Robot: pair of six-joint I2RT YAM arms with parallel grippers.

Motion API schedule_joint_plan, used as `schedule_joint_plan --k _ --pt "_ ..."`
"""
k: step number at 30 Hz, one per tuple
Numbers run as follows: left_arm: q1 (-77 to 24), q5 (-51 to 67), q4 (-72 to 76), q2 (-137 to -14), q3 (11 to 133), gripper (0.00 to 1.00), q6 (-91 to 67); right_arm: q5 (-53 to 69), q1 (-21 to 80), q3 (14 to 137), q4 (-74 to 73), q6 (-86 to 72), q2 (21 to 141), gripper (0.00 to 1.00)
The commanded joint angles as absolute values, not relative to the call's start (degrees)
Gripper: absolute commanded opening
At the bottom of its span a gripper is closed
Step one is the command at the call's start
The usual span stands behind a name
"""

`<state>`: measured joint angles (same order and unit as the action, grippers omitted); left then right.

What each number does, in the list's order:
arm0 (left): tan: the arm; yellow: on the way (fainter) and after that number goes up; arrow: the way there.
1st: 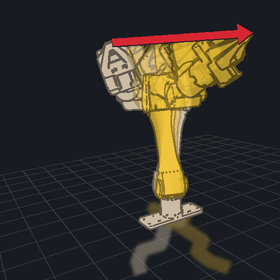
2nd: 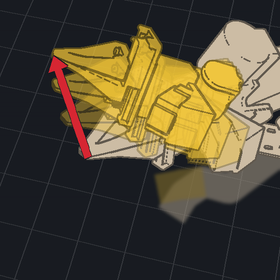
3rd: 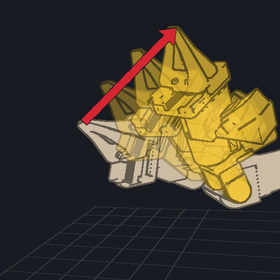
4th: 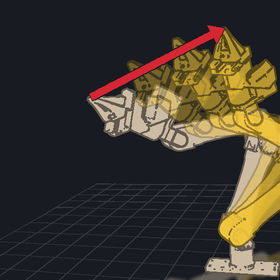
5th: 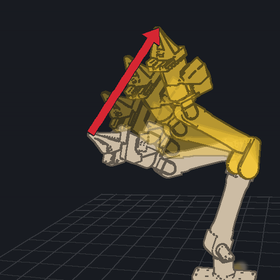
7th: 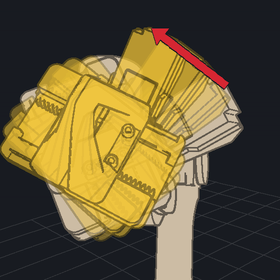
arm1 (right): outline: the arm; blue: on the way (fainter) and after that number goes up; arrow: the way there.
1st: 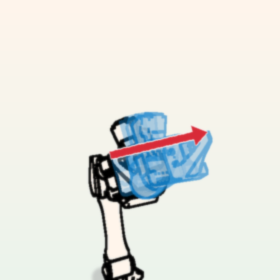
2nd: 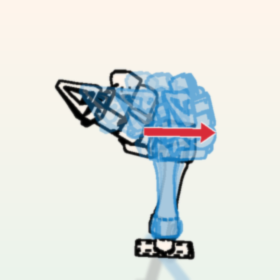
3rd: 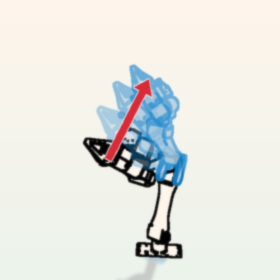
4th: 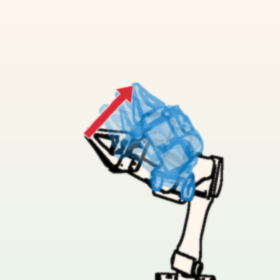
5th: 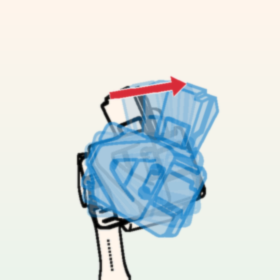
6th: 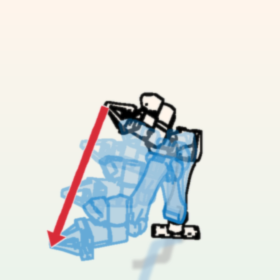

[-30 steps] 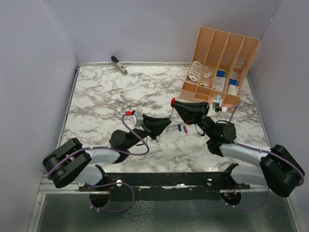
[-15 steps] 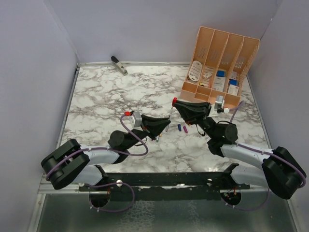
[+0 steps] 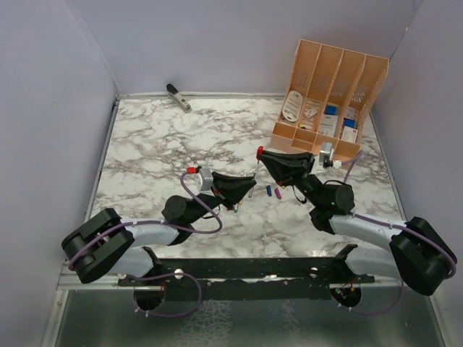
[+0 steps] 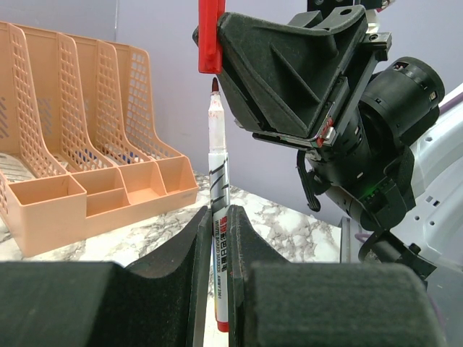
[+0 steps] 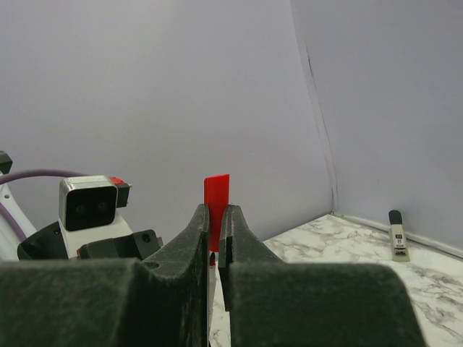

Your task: Insert the pens into the pen caps

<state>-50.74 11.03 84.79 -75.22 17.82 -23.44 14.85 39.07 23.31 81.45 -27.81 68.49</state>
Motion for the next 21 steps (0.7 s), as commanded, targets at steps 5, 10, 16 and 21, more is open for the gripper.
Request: schedule_joint_plan --k 5,10,16,21 --pt "-51.1 10.2 86.8 -74.7 17.8 0.0 -23.4 14.8 39.4 22.6 86.0 -28.1 67.5 0.01" --pt "-51.1 10.2 86.8 -74.7 18.0 0.0 -23.7 15.4 39.4 22.8 85.5 -29.0 67.2 0.01" --pt "-51.1 10.1 86.8 -74.5 18.3 0.0 -23.4 15.9 39.5 22.5 85.0 -29.9 67.3 0.01" --pt "-51.1 10.2 86.8 -74.4 18.5 0.0 -23.3 16.1 39.5 22.2 85.0 -30.2 68.1 0.01"
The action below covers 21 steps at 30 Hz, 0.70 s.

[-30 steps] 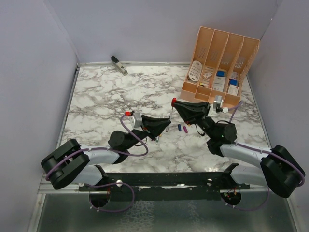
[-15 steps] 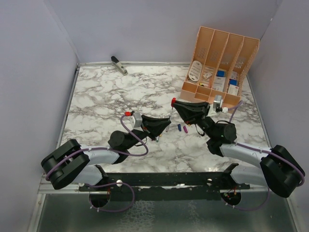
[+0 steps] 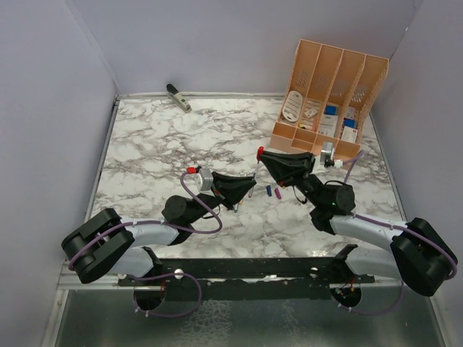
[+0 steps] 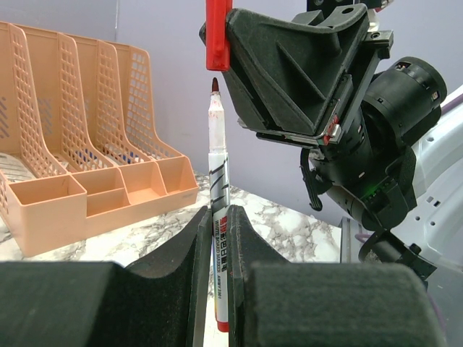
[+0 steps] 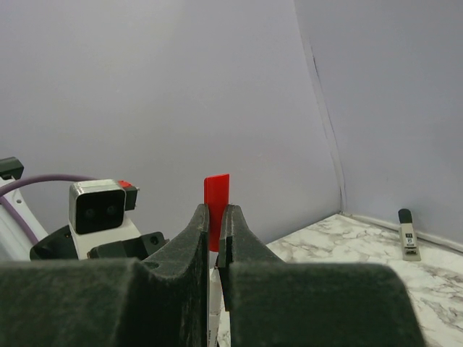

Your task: Insert the pens into the pen caps

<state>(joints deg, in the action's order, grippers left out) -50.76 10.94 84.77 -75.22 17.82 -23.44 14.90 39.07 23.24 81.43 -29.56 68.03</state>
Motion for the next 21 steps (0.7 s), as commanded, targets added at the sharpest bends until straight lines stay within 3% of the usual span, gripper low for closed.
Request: schedule_joint_plan --k 1,21 --pt "-51.1 10.1 86.8 -74.2 18.3 0.0 -23.3 16.0 39.4 22.1 84.9 -30.3 68.0 0.01" --pt "-51.1 9.5 87.6 -74.2 19.2 0.0 -22.7 17.1 39.4 21.5 85.0 -33.1 70.2 0.01"
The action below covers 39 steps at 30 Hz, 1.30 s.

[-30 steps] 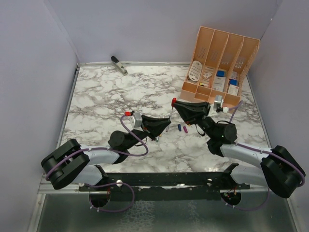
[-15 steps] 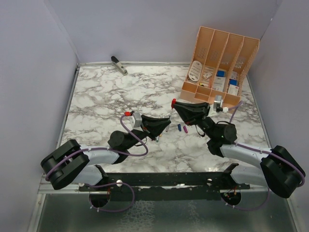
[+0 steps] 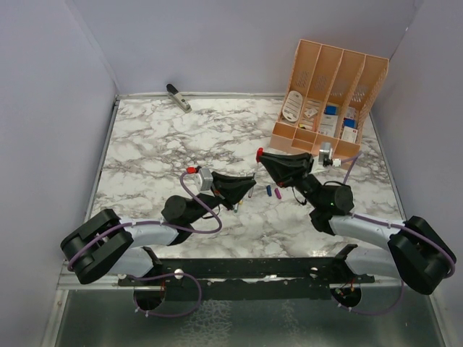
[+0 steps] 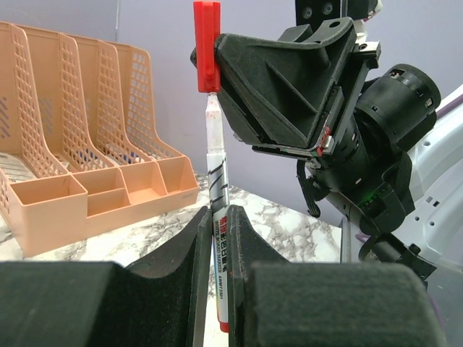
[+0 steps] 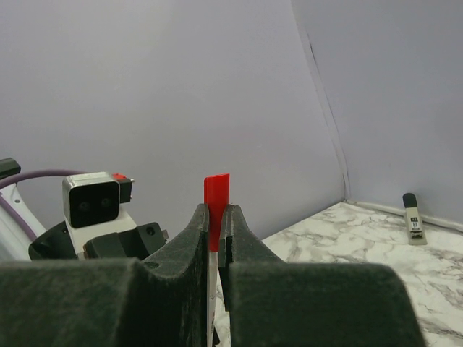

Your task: Insert the pens into the pen caps

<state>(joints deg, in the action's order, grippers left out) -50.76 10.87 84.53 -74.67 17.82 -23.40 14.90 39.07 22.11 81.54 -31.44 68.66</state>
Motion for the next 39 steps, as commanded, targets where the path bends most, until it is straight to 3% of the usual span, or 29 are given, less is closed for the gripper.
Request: schedule_joint_plan --k 1,29,39 --pt "-51.1 9.5 88.0 -74.3 19.4 0.0 -22.6 17.5 39.5 21.5 85.2 -33.5 70.6 0.01" --pt "-51.1 6.0 85.8 -69.7 20.0 0.0 -19.9 20.4 39.5 20.0 78.0 -32.8 68.0 0.01" --pt "-51.1 6.4 85.6 -68.7 21.4 0.0 -19.7 21.0 39.6 23.9 64.4 -30.6 69.7 0.01"
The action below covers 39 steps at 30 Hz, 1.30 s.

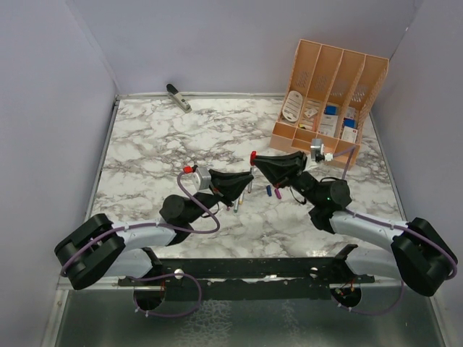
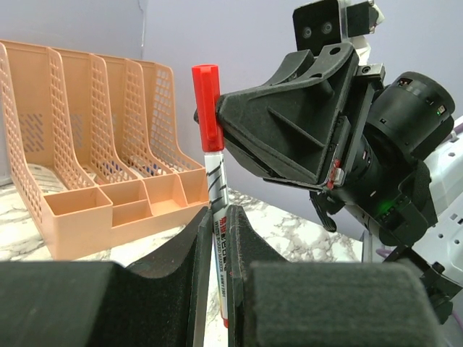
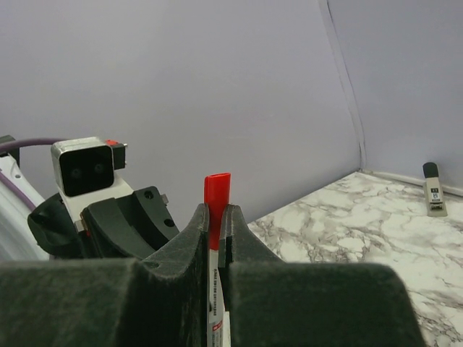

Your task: Insert the pens into the pen caps

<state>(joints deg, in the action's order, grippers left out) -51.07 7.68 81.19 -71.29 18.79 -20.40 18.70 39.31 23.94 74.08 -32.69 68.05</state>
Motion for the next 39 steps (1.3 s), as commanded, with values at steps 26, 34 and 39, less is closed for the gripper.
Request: schedule_joint_plan --k 26,34,39 --pt "-51.1 4.1 82.6 -65.1 23.9 0.0 -14.9 17.4 41.1 22.0 58.6 -28.2 69.6 0.01" --pt "-51.1 4.3 81.0 -64.1 23.4 0.0 -14.3 13.8 41.3 21.6 58.6 -27.3 68.6 0.01" --pt "-51.1 2.6 79.1 -60.5 19.6 0.01 -13.2 12.1 41.3 24.2 56.2 -26.0 67.8 0.01"
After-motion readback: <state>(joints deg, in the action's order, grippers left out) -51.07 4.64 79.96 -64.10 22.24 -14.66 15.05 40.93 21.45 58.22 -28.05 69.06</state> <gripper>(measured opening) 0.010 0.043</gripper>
